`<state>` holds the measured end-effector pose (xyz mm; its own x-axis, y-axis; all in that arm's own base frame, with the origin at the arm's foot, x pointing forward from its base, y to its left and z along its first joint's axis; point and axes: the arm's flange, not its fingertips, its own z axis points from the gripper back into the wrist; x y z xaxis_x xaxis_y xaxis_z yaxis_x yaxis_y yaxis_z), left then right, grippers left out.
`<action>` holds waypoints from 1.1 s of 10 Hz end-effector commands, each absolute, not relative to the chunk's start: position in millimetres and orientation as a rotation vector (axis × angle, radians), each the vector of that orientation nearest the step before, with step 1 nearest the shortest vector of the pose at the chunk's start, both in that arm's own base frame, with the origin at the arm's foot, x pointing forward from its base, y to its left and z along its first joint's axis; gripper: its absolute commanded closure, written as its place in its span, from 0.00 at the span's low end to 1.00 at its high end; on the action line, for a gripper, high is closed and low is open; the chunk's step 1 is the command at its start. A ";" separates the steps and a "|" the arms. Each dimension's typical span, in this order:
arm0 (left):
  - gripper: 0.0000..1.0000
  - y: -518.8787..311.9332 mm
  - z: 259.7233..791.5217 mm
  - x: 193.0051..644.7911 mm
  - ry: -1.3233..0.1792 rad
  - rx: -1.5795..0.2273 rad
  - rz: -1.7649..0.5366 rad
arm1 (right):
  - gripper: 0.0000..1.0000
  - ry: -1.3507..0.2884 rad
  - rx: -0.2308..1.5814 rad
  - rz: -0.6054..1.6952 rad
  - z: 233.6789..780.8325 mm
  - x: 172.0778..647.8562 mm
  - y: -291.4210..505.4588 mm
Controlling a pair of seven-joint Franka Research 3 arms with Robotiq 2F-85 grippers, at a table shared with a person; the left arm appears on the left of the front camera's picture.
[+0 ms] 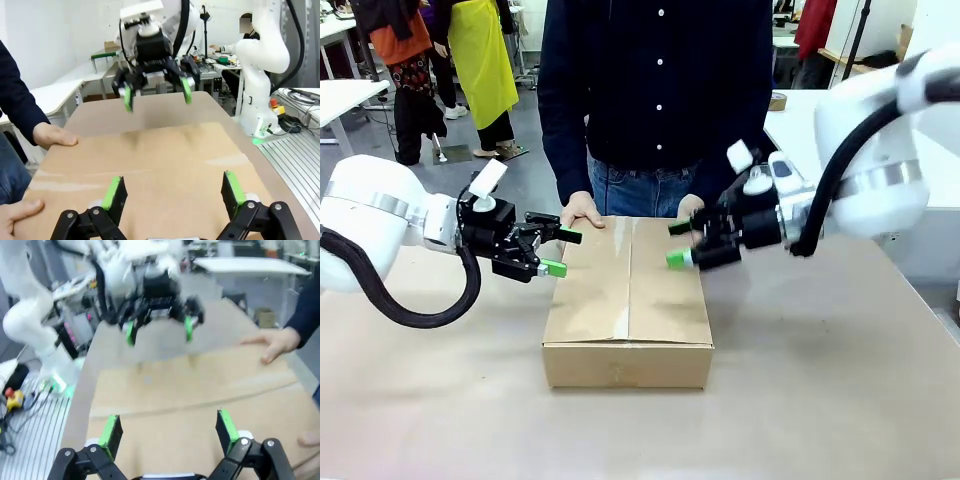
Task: Pack the gift set into the box.
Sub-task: Press and hold the closed box until the human finishes sealing it.
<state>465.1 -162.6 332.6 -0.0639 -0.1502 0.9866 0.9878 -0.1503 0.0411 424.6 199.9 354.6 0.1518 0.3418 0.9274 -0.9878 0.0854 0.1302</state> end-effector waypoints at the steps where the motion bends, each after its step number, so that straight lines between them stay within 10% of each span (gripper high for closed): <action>1: 0.00 -175.1 327.5 470.8 -1.041 -1.155 -1.401 | 0.00 -0.889 0.936 1.265 334.0 440.0 203.2; 11: 0.00 -192.2 294.3 478.3 -0.988 -1.028 -1.453 | 0.00 -0.800 0.990 1.281 304.8 464.8 221.1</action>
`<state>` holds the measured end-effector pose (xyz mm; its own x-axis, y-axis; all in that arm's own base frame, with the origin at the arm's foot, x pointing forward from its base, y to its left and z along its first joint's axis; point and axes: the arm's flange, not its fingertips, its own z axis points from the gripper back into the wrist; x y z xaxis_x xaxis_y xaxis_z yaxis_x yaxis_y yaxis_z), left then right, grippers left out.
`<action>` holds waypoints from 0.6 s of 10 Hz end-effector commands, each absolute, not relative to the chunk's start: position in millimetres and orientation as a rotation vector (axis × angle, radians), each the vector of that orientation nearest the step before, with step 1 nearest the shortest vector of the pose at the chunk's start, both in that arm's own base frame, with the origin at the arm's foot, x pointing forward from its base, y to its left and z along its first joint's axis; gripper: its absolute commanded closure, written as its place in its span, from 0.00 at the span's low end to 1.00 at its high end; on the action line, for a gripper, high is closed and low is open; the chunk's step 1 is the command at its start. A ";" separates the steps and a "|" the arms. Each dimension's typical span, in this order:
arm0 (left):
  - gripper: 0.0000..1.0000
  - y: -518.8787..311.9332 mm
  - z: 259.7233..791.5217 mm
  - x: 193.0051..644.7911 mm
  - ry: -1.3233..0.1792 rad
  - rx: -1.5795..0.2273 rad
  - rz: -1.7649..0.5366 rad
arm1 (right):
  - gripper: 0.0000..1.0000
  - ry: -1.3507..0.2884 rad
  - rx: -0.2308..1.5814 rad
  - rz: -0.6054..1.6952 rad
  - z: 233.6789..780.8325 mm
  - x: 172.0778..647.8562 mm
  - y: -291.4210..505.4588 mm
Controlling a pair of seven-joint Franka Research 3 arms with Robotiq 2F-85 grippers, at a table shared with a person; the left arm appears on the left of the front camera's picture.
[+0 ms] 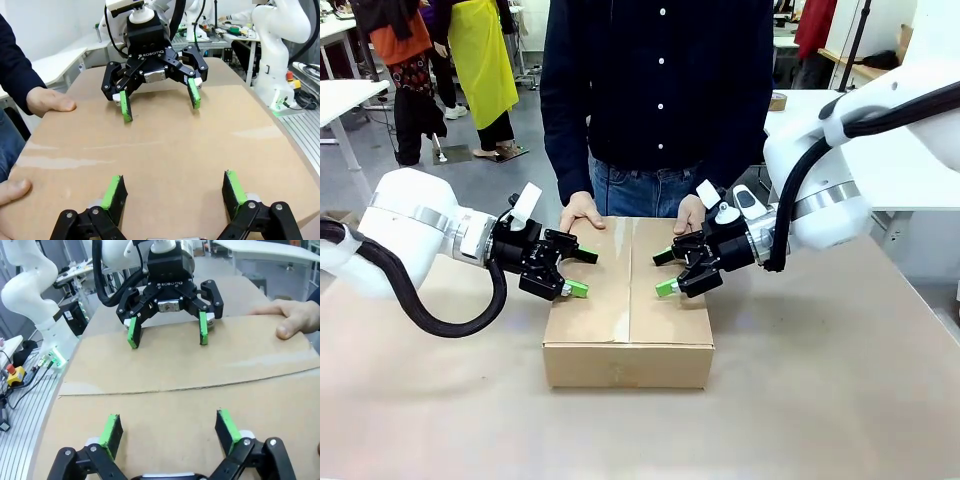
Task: Pack the gift set into the box.
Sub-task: Press and hold the closed box until the human finishes sealing it.
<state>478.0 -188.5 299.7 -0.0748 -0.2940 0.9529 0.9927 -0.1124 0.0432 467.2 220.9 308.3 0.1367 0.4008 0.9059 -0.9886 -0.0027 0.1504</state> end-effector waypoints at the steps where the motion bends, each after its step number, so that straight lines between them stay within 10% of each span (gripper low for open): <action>1: 0.00 -187.5 298.9 477.3 -0.971 -1.027 -1.454 | 0.00 -0.800 0.990 1.281 304.8 464.8 221.1; 6: 0.00 -187.5 298.9 477.3 -0.971 -1.027 -1.454 | 0.00 -0.800 0.990 1.281 304.8 464.8 221.1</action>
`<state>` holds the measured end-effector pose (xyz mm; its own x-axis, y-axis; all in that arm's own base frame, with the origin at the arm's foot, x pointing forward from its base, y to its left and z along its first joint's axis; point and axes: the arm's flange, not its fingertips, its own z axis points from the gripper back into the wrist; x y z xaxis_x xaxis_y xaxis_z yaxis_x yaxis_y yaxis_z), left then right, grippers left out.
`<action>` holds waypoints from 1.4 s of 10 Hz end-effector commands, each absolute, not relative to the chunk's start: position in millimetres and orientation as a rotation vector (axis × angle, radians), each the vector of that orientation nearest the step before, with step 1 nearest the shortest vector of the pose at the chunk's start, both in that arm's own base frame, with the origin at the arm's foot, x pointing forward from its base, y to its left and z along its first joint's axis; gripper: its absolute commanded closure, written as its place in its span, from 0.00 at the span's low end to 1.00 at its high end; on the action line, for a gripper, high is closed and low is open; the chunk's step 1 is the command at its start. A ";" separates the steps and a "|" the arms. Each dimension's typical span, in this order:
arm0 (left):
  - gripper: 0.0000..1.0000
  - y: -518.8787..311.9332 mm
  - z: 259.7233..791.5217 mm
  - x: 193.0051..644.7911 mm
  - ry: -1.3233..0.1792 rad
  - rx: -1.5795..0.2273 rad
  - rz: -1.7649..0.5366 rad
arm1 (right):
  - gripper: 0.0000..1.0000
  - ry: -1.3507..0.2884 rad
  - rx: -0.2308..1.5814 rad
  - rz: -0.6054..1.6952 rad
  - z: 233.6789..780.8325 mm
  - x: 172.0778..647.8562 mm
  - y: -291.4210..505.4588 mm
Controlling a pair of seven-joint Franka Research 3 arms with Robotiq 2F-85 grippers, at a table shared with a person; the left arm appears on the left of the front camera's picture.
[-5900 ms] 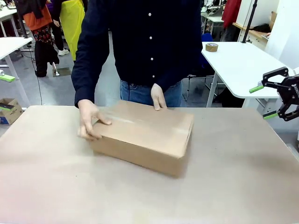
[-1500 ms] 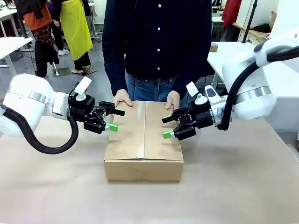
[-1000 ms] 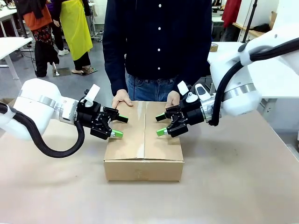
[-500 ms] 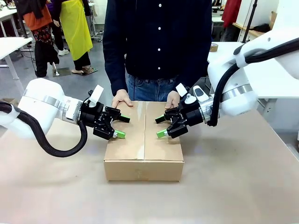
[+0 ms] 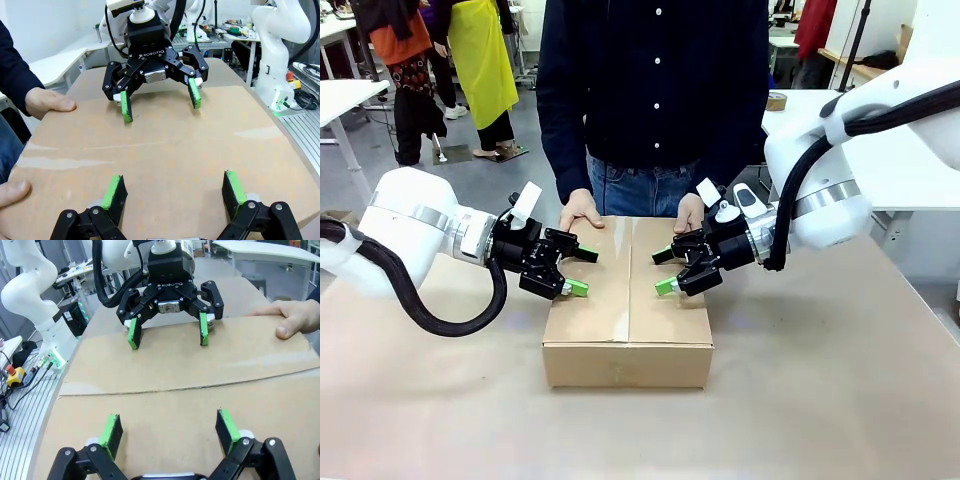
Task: Pack the gift set into the box.
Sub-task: Press and hold the closed box until the human finishes sealing it.
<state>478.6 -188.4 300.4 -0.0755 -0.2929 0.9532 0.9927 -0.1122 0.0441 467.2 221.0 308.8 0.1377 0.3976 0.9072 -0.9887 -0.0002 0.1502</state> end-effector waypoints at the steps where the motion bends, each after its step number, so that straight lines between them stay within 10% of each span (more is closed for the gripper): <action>1: 0.00 -187.5 298.9 477.3 -0.971 -1.027 -1.454 | 0.00 -0.800 0.990 1.281 304.8 464.8 221.1; 14: 0.00 -187.5 298.9 477.3 -0.971 -1.027 -1.454 | 0.00 -0.800 0.990 1.281 304.8 464.8 221.1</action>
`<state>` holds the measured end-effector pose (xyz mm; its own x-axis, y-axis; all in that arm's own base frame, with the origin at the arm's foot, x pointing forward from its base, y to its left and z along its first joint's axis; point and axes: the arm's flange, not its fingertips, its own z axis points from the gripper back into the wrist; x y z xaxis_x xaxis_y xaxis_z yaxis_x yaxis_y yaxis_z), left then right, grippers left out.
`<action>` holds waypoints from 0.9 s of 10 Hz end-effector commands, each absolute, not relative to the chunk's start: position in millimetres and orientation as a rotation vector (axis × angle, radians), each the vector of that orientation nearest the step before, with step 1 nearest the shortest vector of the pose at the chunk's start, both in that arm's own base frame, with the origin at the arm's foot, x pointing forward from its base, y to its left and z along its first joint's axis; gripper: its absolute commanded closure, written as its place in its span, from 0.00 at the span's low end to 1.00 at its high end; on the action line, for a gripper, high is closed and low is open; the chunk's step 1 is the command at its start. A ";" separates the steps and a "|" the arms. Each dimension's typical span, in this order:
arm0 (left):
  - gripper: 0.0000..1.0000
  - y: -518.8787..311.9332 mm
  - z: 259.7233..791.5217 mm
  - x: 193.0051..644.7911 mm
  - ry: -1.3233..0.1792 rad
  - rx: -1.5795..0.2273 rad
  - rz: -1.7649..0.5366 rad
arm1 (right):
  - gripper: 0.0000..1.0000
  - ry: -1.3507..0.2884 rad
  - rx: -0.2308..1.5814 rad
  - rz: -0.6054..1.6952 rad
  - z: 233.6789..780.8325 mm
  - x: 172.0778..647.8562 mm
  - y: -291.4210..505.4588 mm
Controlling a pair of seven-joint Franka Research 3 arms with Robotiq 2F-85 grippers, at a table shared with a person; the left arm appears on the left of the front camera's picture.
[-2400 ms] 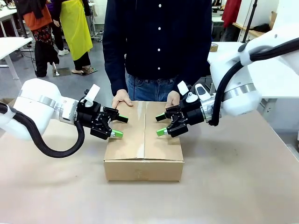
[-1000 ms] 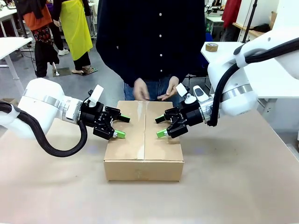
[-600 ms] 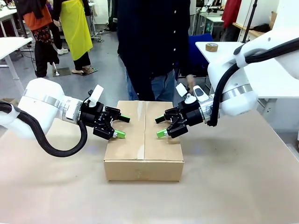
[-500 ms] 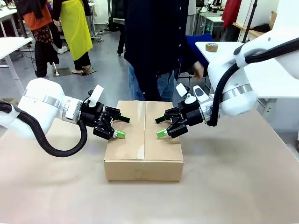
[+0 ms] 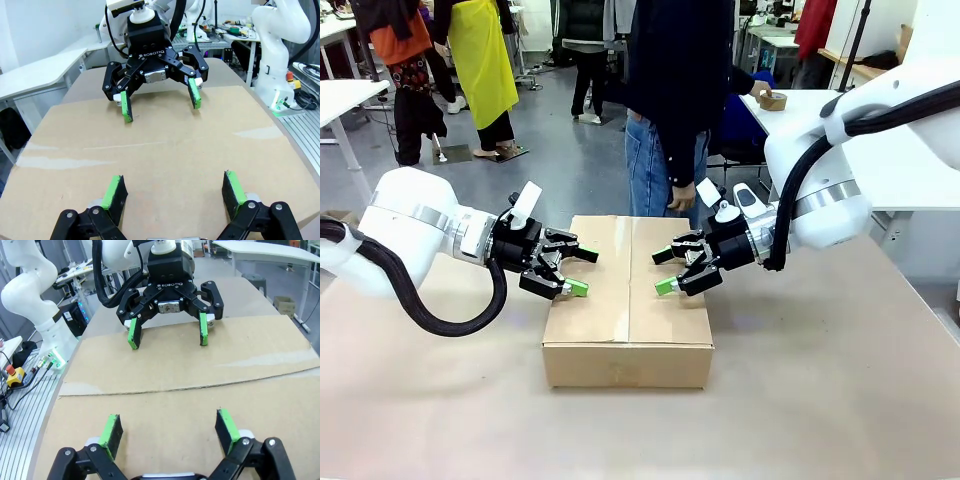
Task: Pack the gift set into the box.
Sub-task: Press and hold the closed box until the human finishes sealing it.
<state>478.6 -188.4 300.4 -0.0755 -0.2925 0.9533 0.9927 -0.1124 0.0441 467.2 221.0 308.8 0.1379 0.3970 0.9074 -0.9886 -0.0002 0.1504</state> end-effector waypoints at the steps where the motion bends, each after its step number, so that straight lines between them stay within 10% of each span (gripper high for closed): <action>1: 0.00 -187.5 298.9 477.3 -0.971 -1.027 -1.454 | 0.00 -0.800 0.990 1.281 304.8 464.8 221.1; 9: 0.00 -187.5 298.9 477.3 -0.971 -1.027 -1.454 | 0.00 -0.800 0.990 1.281 304.8 464.8 221.1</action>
